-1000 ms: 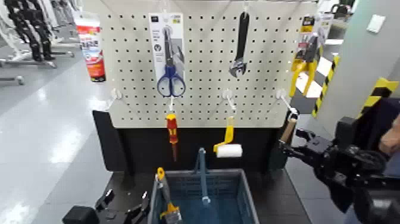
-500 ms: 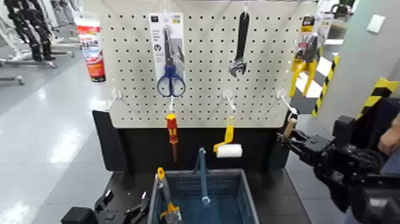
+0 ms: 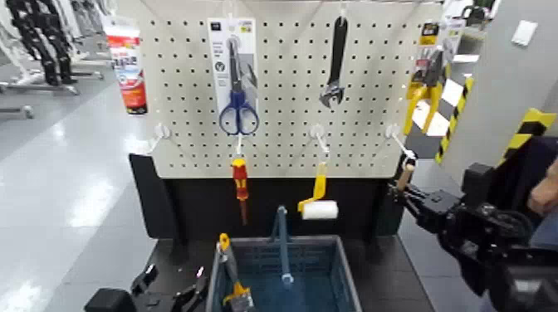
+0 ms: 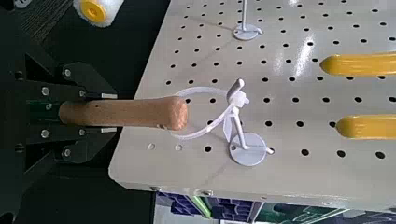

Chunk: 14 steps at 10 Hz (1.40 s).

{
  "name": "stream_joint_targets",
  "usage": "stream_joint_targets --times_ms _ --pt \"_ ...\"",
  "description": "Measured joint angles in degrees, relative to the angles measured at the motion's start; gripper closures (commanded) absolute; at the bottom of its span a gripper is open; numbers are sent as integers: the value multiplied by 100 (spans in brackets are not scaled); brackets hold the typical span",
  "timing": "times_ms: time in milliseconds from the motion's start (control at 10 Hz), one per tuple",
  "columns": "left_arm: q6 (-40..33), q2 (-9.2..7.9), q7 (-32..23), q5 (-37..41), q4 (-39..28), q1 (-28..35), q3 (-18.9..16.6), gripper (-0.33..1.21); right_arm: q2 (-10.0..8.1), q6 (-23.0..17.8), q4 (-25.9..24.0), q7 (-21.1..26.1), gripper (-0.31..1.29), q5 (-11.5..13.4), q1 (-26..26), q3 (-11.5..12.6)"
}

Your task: Put the tool with the wooden handle into the crate.

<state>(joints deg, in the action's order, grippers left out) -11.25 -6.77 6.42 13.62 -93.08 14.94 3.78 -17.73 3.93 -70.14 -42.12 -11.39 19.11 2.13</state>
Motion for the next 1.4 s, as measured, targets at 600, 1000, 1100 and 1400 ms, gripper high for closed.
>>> stream_joint_targets --times_ms 600,1000,1100,1400 --pt "4 1 0 0 15 0 5 15 82 38 -441 35 124 -91 -231 101" --pt "9 -3 0 0 35 -20 22 15 242 354 -1299 55 124 -18 -622 316" --pt "9 -5 0 0 35 -24 25 15 304 502 -1563 52 124 26 -748 379" --pt "18 -16 1 -5 44 -36 35 15 466 956 -2347 35 124 49 -1136 519"
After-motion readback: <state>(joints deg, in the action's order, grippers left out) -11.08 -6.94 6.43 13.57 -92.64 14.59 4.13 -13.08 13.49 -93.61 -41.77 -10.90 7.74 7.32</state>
